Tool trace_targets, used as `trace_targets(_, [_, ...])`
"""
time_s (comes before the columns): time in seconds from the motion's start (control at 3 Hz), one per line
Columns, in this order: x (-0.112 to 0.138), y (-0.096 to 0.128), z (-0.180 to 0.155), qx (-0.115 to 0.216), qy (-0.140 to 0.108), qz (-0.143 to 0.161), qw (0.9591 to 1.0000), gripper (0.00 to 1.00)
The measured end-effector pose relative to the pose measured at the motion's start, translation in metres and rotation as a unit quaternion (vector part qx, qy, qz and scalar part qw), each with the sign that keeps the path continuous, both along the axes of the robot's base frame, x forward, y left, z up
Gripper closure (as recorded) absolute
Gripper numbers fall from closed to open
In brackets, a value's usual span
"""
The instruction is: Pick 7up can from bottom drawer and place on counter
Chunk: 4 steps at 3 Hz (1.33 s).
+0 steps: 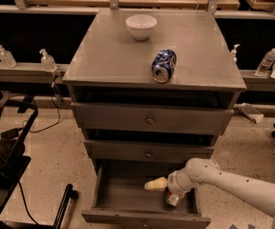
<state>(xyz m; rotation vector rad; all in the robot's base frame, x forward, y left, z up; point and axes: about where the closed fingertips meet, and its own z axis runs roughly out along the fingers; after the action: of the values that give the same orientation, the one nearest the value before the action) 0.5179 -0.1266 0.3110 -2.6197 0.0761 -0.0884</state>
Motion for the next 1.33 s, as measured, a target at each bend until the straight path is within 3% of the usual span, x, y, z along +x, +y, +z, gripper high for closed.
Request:
trace_targets(0.67, [0.002,0.007,-0.075,-0.004,0.006,0.006,1.0000,0.00])
trace_targets(1.33, [0.024,-0.016,-0.094,-0.012,-0.001,-0.012,0.9999,0.00])
